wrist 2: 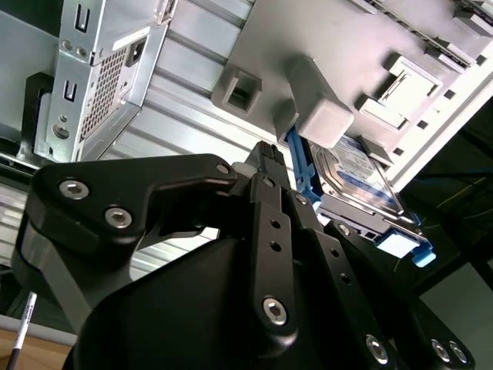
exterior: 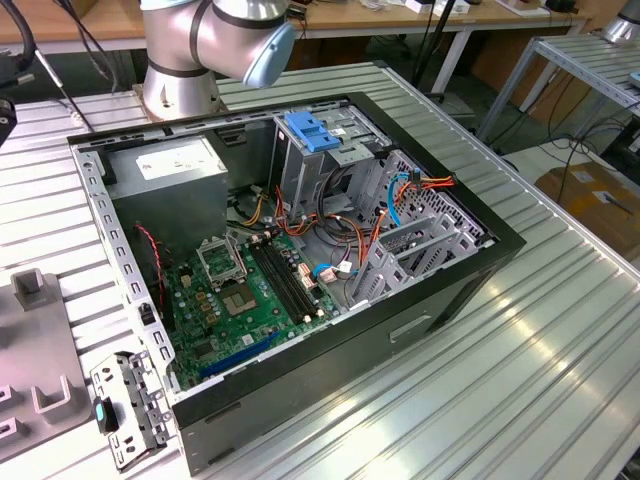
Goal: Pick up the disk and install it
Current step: 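Reach for the disk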
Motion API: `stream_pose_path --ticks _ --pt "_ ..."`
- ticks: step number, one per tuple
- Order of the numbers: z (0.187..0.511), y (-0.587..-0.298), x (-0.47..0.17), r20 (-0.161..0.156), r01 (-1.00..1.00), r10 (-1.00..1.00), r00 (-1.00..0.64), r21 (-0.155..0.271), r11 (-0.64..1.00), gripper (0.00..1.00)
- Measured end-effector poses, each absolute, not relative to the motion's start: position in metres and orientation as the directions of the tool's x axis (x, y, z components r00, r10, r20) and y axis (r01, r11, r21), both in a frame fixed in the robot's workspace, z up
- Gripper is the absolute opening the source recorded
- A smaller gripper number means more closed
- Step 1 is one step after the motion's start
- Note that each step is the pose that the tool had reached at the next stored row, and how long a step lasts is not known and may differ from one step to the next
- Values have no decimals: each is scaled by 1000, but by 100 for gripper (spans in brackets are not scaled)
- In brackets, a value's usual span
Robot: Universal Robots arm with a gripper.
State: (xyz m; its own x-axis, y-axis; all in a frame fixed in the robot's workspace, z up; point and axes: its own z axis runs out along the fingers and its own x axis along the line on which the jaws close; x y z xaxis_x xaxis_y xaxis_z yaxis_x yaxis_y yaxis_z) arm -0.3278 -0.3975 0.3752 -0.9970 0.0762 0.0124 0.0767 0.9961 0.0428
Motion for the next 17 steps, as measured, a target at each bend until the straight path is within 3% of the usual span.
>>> stream_pose_path --ticks 17 --pt "374 -398 -353 14 77 76 -997 43 996 11"
